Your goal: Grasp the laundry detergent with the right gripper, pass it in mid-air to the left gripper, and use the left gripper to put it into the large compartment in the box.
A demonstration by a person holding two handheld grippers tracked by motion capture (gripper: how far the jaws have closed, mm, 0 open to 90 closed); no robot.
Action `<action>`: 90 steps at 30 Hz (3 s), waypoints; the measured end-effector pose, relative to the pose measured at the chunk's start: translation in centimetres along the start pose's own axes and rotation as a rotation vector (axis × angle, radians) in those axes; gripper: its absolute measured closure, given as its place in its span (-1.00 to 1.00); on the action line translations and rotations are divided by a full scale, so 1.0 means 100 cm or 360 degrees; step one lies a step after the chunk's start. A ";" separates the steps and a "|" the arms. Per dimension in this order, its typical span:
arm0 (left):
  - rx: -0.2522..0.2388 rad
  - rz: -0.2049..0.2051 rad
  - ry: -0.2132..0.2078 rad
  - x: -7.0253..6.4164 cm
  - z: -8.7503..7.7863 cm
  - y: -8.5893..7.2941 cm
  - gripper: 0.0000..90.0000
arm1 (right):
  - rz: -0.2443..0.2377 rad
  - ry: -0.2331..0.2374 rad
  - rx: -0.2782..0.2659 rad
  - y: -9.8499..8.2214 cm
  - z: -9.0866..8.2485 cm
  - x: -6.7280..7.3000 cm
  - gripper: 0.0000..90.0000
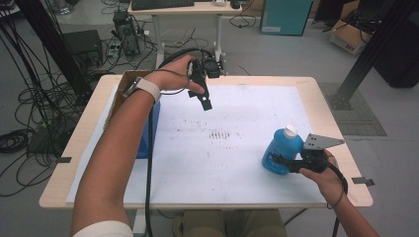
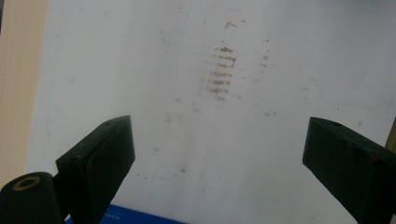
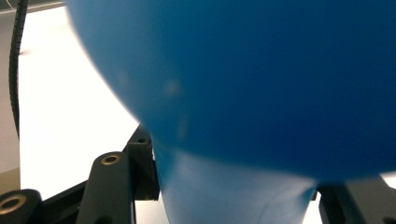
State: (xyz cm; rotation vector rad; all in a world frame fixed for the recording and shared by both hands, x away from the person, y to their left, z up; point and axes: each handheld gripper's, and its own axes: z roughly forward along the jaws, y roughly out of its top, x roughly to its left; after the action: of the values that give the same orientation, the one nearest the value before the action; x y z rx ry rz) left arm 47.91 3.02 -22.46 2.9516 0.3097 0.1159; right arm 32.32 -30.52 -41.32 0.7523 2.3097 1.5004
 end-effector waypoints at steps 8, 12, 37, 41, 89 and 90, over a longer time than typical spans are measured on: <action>-0.0007 -0.0009 0.0004 -0.001 0.001 0.000 -0.79 | 0.0011 0.0004 0.0009 0.000 0.000 0.000 -0.05; 0.0000 0.0006 0.0004 0.000 0.000 0.000 -0.79 | 0.0011 0.0005 0.0008 0.000 0.000 0.000 -0.05; -0.0013 -0.0011 0.0000 -0.001 0.000 0.000 -0.79 | -0.0001 0.0007 0.0008 0.000 0.000 0.000 -0.05; -0.0011 -0.0003 0.0007 0.000 -0.001 -0.001 -0.79 | 0.0002 0.0009 0.0013 0.000 0.000 0.000 -0.05; -0.0017 -0.0017 0.0004 -0.001 0.001 -0.003 -0.78 | 0.0001 0.0012 0.0012 0.000 0.000 0.000 -0.05; -0.0010 -0.0015 -0.0004 0.000 0.001 -0.003 -0.78 | 0.0000 0.0012 0.0011 0.000 0.000 -0.001 -0.05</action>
State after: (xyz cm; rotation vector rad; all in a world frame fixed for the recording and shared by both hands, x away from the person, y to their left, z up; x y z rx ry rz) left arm 47.83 3.28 -22.57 2.9434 0.3225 0.1116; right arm 32.36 -30.55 -41.29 0.7498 2.3212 1.4984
